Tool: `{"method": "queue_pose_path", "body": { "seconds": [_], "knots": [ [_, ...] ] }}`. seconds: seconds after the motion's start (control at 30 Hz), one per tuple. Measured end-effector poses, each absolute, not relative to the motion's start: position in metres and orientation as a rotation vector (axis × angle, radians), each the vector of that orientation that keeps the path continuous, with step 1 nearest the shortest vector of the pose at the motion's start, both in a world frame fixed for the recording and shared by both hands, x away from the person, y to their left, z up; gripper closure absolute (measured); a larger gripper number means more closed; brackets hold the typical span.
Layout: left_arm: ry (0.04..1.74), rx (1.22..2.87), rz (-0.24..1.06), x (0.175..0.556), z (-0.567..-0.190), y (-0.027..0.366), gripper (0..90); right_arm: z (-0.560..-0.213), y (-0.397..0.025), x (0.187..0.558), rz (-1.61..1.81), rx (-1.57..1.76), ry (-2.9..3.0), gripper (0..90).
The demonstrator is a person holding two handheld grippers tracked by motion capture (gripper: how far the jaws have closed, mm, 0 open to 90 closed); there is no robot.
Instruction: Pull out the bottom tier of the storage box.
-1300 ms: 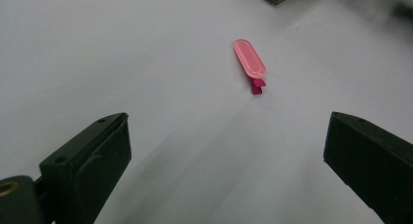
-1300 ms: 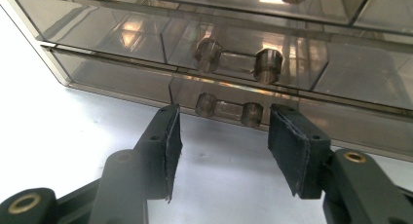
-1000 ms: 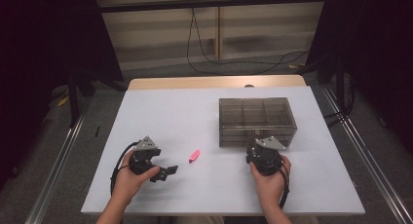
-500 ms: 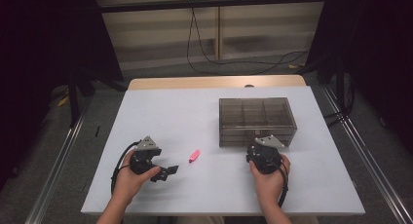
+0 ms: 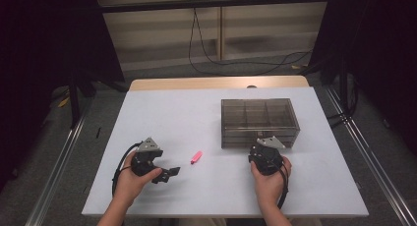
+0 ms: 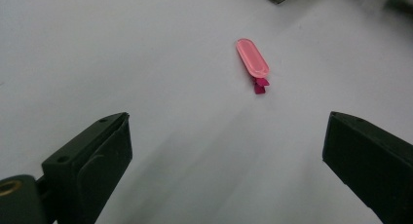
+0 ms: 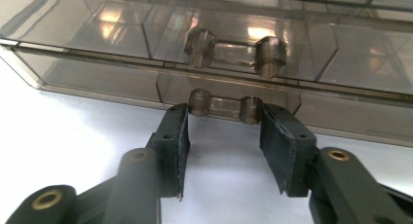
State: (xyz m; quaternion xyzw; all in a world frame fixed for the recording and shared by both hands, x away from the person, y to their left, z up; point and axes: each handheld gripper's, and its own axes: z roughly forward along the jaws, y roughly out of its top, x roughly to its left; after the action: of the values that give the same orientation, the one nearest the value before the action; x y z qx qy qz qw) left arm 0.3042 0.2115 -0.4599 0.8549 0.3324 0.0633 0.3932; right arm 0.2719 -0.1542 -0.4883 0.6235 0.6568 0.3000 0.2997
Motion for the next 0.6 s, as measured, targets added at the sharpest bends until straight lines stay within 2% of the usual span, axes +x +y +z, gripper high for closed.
{"method": "queue_pose_path", "body": {
  "seconds": [0.6],
  "knots": [
    [0.837, 2.174, 0.165, 0.3055, -0.4611, 0.2126, 4.2, -0.4881, -0.1514, 0.2722, 0.771, 1.672, 1.737, 55.3]
  ]
}}
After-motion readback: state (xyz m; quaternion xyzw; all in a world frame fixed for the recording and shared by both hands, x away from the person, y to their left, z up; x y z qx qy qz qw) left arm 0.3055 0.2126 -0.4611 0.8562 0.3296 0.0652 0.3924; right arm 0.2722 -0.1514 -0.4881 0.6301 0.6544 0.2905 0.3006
